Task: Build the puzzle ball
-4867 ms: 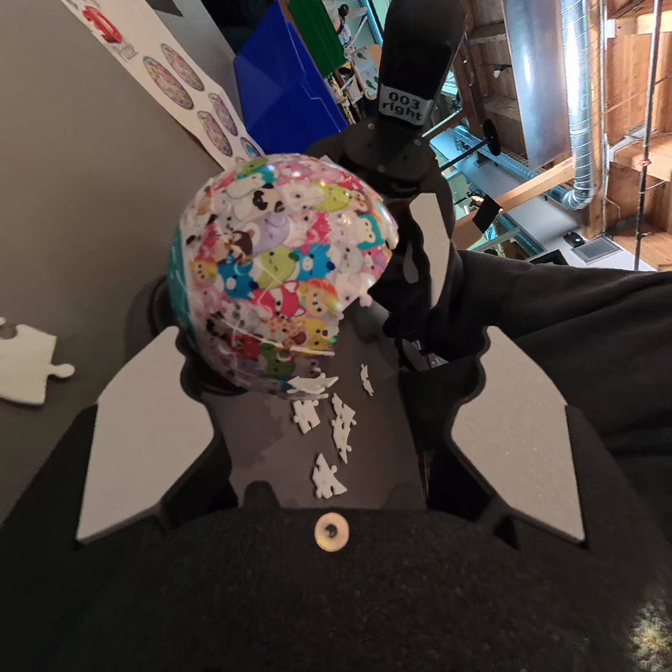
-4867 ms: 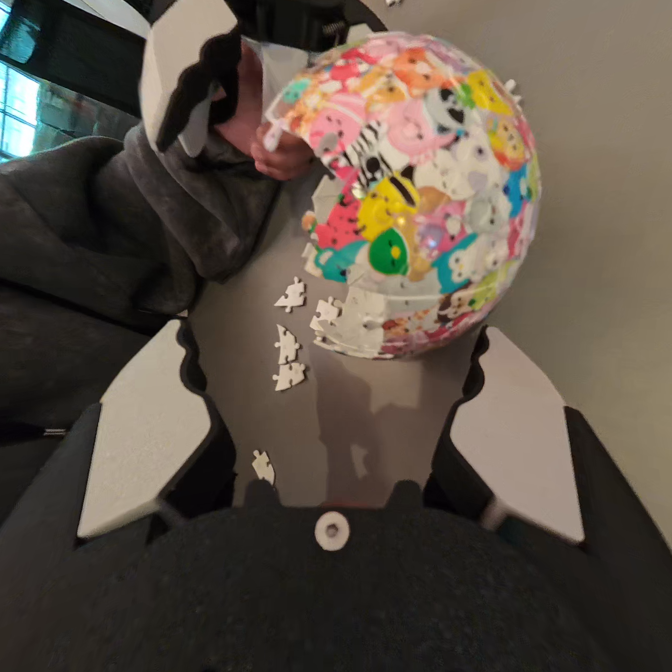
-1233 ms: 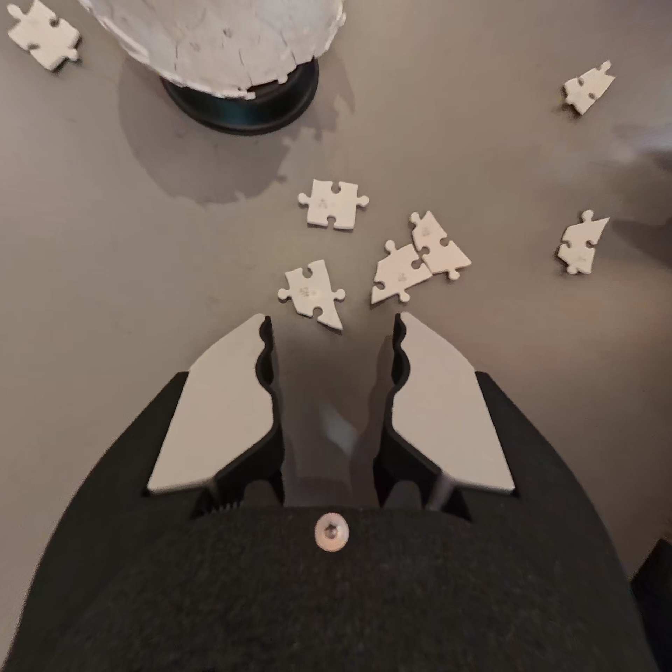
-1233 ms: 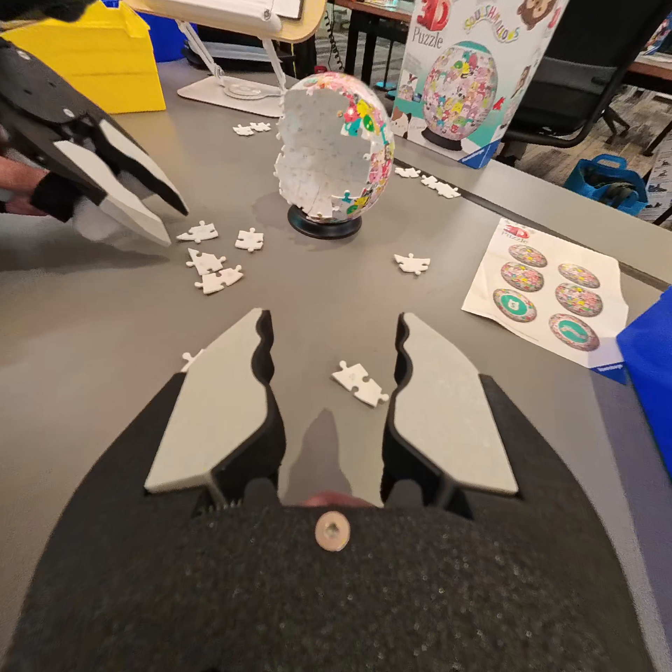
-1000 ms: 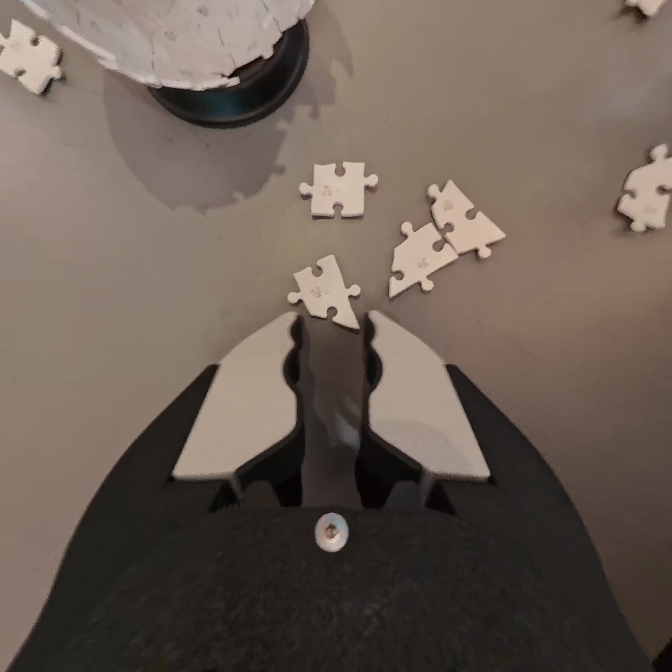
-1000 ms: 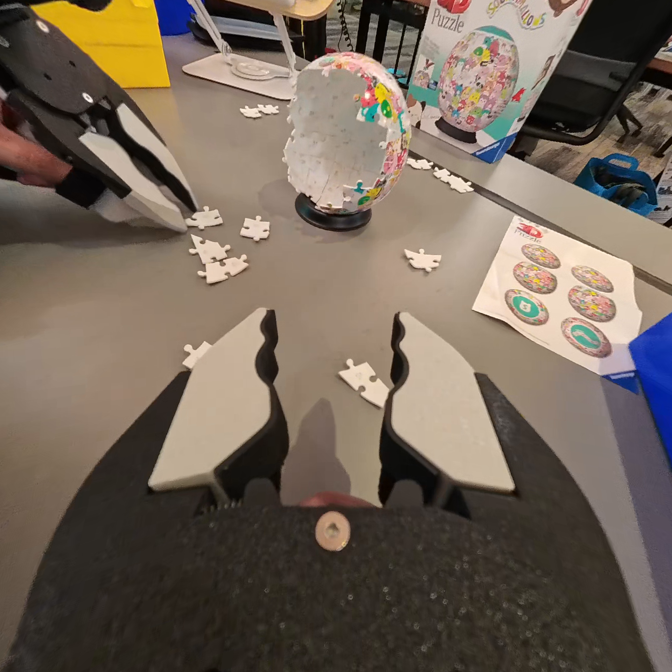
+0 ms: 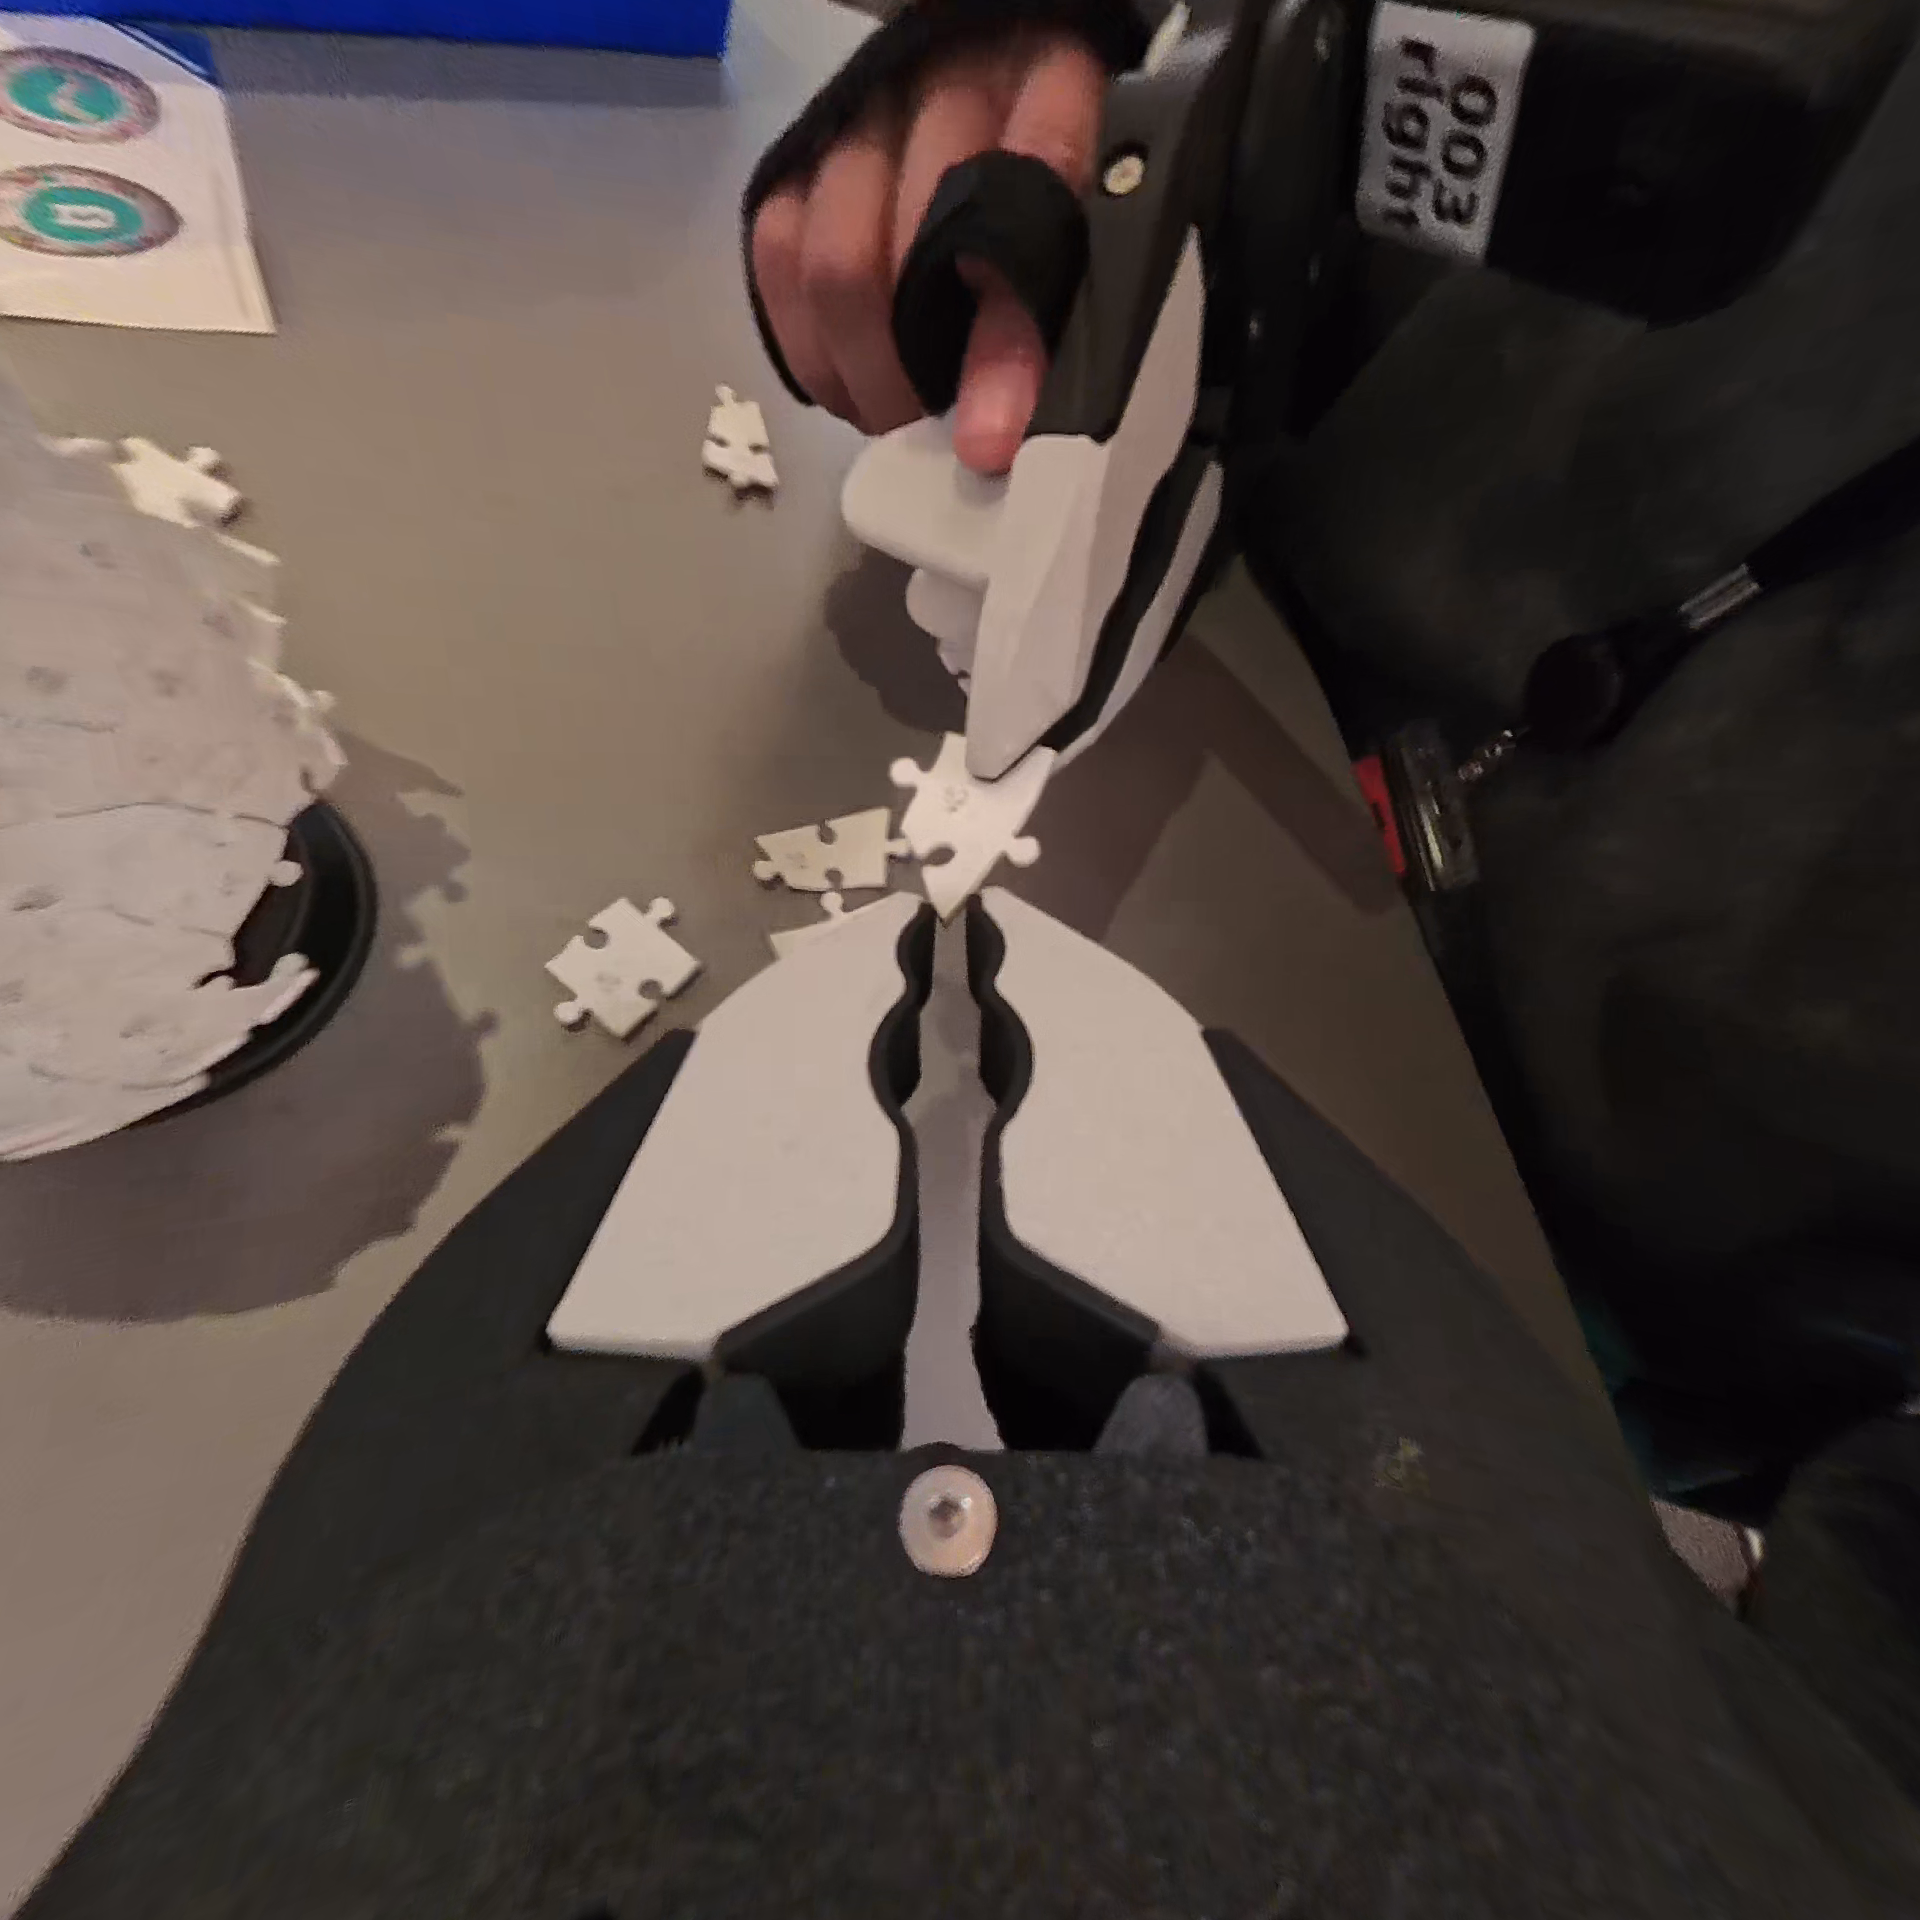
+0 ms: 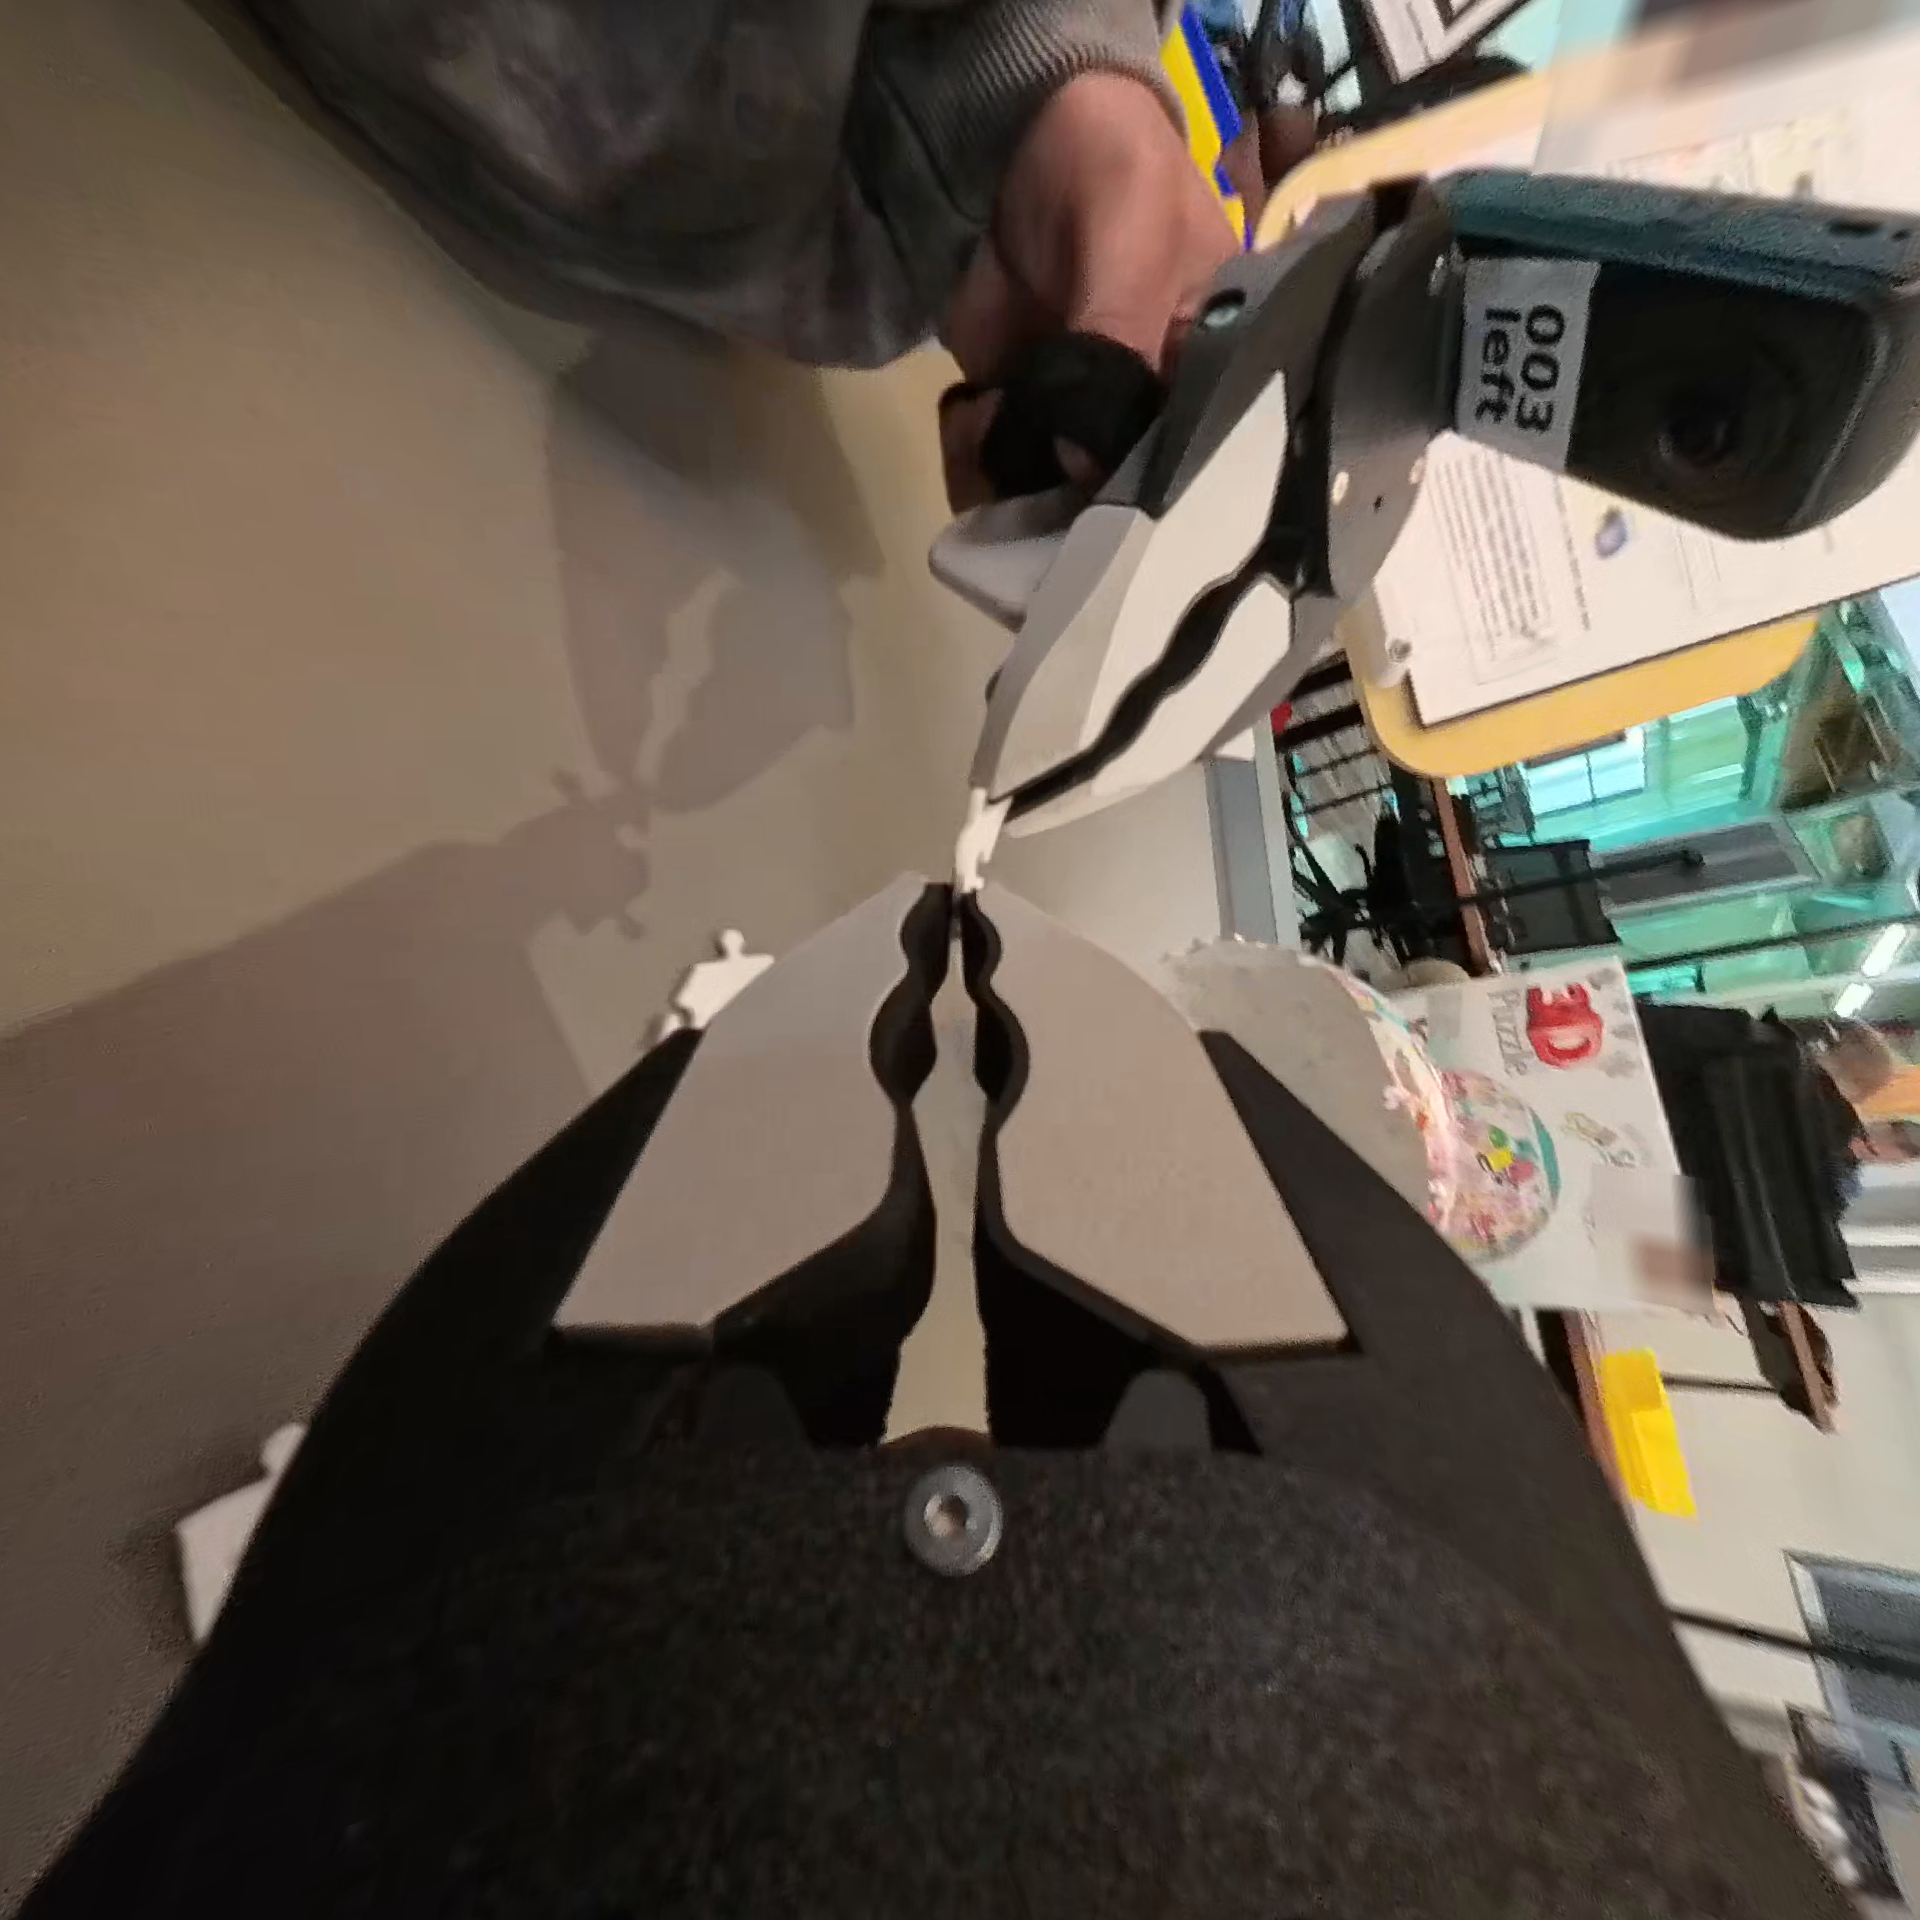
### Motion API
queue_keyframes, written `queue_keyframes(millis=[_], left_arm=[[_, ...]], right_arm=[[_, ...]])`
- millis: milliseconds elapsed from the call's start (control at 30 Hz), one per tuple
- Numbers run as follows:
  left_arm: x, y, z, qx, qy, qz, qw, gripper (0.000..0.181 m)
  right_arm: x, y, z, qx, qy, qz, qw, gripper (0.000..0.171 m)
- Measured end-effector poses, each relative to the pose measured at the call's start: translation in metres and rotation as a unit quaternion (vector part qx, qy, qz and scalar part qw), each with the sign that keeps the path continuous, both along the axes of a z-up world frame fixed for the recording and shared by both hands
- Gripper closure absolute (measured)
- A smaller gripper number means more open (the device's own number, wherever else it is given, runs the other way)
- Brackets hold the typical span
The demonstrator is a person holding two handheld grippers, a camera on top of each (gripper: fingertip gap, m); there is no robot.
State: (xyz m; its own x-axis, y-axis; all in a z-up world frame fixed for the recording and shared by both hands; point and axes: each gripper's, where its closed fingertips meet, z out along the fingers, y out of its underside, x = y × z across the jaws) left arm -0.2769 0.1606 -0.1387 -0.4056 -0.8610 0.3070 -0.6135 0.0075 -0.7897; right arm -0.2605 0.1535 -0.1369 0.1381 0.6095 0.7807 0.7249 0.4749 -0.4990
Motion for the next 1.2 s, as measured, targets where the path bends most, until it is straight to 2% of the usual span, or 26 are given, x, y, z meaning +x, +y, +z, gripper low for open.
queue_keyframes(millis=[67,100,167,300,367,467,533,800,1200], left_arm=[[0.002,0.017,-0.002,-0.001,-0.01,0.035,0.999,0.168],[0.003,0.031,-0.004,0.003,-0.017,0.066,0.998,0.158],[0.0,0.066,-0.007,0.014,-0.039,0.148,0.988,0.154],[-0.025,0.135,-0.007,0.027,-0.113,0.312,0.943,0.155],[-0.039,0.156,-0.008,0.036,-0.136,0.361,0.922,0.155],[-0.048,0.164,0.0,0.041,-0.156,0.374,0.913,0.155],[-0.048,0.165,-0.002,0.043,-0.157,0.376,0.912,0.155],[-0.038,0.153,-0.016,0.053,-0.118,0.339,0.932,0.155],[-0.038,0.154,-0.017,0.04,-0.116,0.341,0.932,0.154]], right_arm=[[0.007,0.014,-0.004,0.005,-0.023,-0.04,0.999,0.169],[0.012,0.022,-0.007,0.007,-0.04,-0.063,0.997,0.169],[0.023,0.041,-0.014,0.003,-0.069,-0.113,0.991,0.169],[0.033,0.076,-0.026,-0.028,-0.096,-0.194,0.976,0.169],[0.037,0.09,-0.032,-0.031,-0.11,-0.213,0.97,0.169],[0.045,0.105,-0.04,-0.045,-0.129,-0.238,0.962,0.169],[0.041,0.108,-0.042,-0.05,-0.139,-0.227,0.963,0.169],[0.045,0.117,-0.055,-0.073,-0.192,-0.203,0.957,0.169],[0.048,0.118,-0.057,-0.094,-0.194,-0.218,0.952,0.169]])
